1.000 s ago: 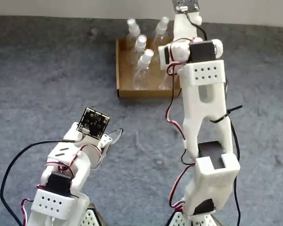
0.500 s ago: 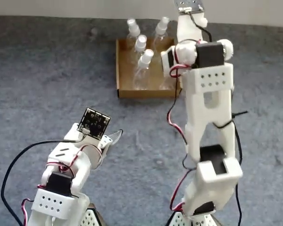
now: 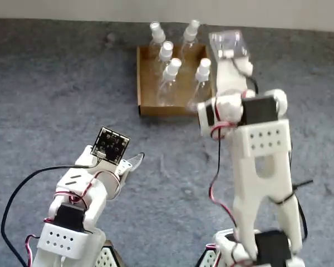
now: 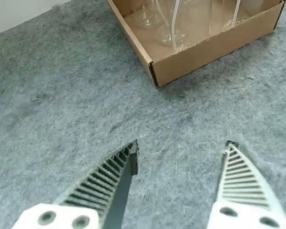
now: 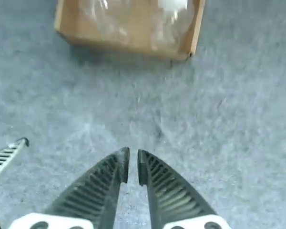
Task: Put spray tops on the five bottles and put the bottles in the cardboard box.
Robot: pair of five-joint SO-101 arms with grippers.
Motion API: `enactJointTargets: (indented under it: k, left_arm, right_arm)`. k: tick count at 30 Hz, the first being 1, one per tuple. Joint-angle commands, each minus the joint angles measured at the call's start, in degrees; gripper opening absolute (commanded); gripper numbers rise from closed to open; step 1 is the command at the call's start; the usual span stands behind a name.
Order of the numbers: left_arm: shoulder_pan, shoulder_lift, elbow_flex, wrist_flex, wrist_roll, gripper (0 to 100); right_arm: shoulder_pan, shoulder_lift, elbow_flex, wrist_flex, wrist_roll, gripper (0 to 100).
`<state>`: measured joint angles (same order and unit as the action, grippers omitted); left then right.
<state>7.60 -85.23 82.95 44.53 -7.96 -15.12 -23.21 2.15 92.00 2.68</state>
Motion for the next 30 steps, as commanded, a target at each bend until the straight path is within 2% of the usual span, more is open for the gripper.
enactJointTargets:
  k: [1, 8, 12, 20, 30]
  left_arm:
    - [-0.57, 0.31, -0.40, -1.32, -0.26, 22]
    - [-0.13, 0.31, -0.40, -1.32, -0.26, 22]
    - [-0.75, 0.31, -0.31, -0.97, -0.53, 22]
    - [-6.73, 0.31, -0.40, 2.46, -0.53, 22]
    - [-15.16, 0.31, -0.31, 6.51, -0.53, 22]
  right_arm:
    - [-0.48, -10.51, 17.89, -5.93, -0.18, 0.4]
    - [-0.40, -30.64, 47.69, -16.40, -0.18, 0.4]
    - [-0.31, -42.77, 59.30, -17.89, -0.18, 0.4]
    - [-0.04, -59.65, 64.48, -18.07, 0.00, 0.4]
    - [-0.04, -66.24, 70.11, -18.51, 19.08, 0.4]
